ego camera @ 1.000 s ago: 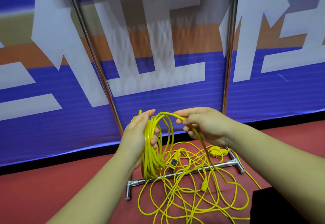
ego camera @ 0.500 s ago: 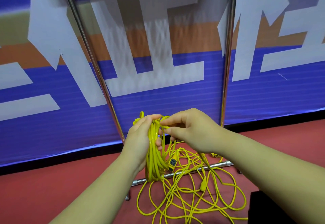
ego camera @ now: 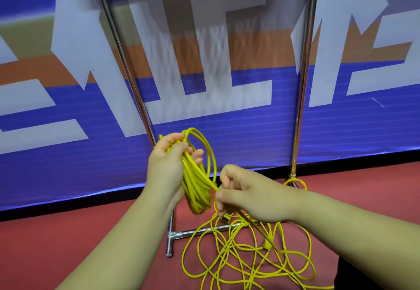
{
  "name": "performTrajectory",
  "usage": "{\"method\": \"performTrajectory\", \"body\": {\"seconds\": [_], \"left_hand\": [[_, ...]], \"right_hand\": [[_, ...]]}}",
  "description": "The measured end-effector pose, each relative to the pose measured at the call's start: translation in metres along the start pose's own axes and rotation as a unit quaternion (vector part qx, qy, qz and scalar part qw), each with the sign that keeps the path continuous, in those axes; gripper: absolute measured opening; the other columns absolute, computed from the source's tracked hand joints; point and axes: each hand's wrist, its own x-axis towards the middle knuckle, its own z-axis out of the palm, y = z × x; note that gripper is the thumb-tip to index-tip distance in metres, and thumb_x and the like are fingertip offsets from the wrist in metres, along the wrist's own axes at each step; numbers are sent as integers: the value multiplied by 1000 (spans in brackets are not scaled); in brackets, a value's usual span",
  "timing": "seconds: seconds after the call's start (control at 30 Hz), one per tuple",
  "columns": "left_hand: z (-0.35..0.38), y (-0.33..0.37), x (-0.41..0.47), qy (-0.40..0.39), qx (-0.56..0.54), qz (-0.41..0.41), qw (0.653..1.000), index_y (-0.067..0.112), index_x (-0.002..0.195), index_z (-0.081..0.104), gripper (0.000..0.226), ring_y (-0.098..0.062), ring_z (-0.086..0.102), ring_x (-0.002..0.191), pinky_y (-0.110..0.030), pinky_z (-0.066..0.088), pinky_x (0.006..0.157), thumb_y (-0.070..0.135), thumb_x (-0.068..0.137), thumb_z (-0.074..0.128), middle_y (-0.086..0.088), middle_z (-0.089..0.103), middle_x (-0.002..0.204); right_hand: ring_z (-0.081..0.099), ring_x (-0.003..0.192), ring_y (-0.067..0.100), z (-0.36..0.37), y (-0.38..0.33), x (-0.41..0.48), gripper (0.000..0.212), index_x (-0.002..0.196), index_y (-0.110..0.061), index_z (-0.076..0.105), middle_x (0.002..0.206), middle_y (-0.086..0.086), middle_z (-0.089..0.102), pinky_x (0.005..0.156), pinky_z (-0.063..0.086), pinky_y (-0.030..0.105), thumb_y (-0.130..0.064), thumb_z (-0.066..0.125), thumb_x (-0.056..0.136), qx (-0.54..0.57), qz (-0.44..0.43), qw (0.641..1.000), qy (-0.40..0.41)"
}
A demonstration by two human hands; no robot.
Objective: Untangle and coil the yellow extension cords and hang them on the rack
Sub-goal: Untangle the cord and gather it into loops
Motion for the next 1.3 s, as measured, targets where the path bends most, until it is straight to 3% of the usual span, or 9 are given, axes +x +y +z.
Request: {"method": "performTrajectory", "body": {"seconds": [0.13, 0.23, 0.37, 0.47, 0.57, 0.7, 0.9, 1.1, 1.3], "left_hand": [[-17, 10, 15, 71, -18, 27, 997, 13, 114, 56, 22, -23, 73, 62, -35, 61, 59, -1, 98, 49, -10, 57, 76], [-37, 19, 26, 111, -53, 27, 992, 13, 111, 55, 21, -17, 65, 56, -31, 58, 55, -1, 97, 49, -9, 57, 72], [-62, 27, 37, 125, -115, 5, 985, 15, 104, 54, 18, -16, 55, 54, -26, 51, 52, -1, 97, 47, -7, 55, 63], [-73, 27, 35, 137, -118, 0, 984, 15, 106, 55, 14, -13, 52, 48, -25, 47, 50, 3, 99, 50, -6, 52, 63], [-83, 30, 34, 136, -126, -3, 983, 15, 108, 56, 10, -10, 51, 47, -23, 45, 47, 8, 100, 54, -4, 52, 69], [-93, 34, 28, 106, -139, -21, 984, 14, 114, 58, 17, -8, 49, 46, -19, 43, 43, 5, 100, 54, -5, 52, 73], [-87, 34, 14, 20, -97, -33, 995, 15, 105, 64, 13, -8, 44, 45, -19, 39, 41, 6, 99, 56, -4, 53, 70], [-80, 25, 2, -80, 63, -6, 995, 12, 114, 68, 19, -13, 42, 45, -23, 38, 42, 7, 97, 61, -8, 54, 71], [-63, 0, -12, -173, 238, -20, 955, 22, 118, 70, 26, -16, 42, 45, -27, 41, 44, 9, 96, 65, -7, 51, 63]], "right_hand": [[67, 82, 26, -6, 17, 4, 15, 94, -12, 34, 83, 11, 68, 82, 52, 37, -11, 43, 105, 22, 61, 998, -27], [65, 76, 19, -9, 33, 4, 16, 93, -12, 35, 82, 9, 69, 71, 49, 27, -18, 44, 106, -24, 114, 991, -63], [57, 65, 18, -11, 54, 4, 40, 90, -8, 55, 82, 19, 71, 64, 43, 29, -43, 44, 104, -117, 189, 970, -102], [60, 65, 20, -9, 62, 6, 45, 89, -6, 55, 82, 26, 69, 60, 46, 26, -48, 47, 101, -104, 223, 967, -68], [63, 63, 21, -7, 66, 8, 46, 88, -13, 49, 67, 8, 66, 64, 48, 30, -58, 55, 93, -97, 267, 958, -31], [46, 55, 19, -5, 65, 15, 55, 79, -17, 49, 58, -1, 48, 56, 40, 26, -70, 65, 79, -173, 277, 944, 50], [41, 55, 19, 0, 52, 25, 52, 70, -14, 45, 62, 4, 45, 57, 35, 30, -57, 70, 83, -254, 262, 919, 148], [44, 51, 19, -5, 31, 32, 19, 79, -12, 47, 69, 11, 62, 57, 40, 34, -8, 58, 95, 27, 170, 953, 249], [56, 65, 21, -7, -9, 21, 12, 96, -11, 50, 76, 8, 71, 71, 48, 37, -3, 58, 96, 48, 21, 979, 194]]}}
